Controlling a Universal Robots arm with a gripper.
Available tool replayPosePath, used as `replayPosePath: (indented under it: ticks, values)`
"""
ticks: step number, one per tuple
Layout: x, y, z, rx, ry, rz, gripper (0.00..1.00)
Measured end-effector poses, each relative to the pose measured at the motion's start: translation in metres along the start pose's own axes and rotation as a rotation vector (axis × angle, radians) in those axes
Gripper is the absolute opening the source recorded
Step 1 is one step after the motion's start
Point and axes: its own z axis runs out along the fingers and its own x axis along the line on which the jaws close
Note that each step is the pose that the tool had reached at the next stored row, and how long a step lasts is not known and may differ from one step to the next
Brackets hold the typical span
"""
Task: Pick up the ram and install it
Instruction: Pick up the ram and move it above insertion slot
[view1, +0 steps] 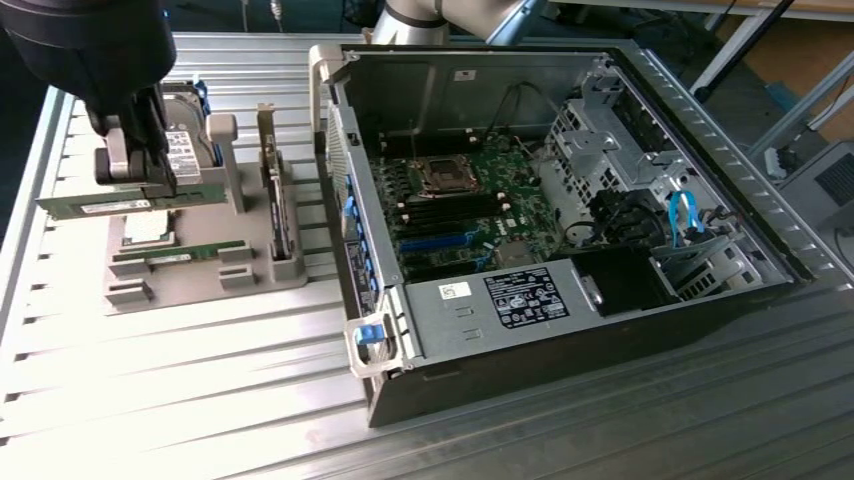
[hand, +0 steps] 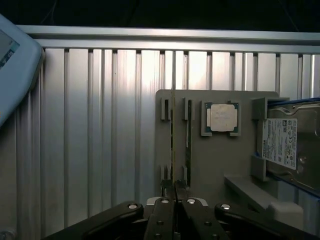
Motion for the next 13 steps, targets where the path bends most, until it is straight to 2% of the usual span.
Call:
replayPosePath:
  ticks: [13]
  values:
    - [-0.001, 0.0008, -0.0246, 0.0000, 0.0000, 0.000, 0.12]
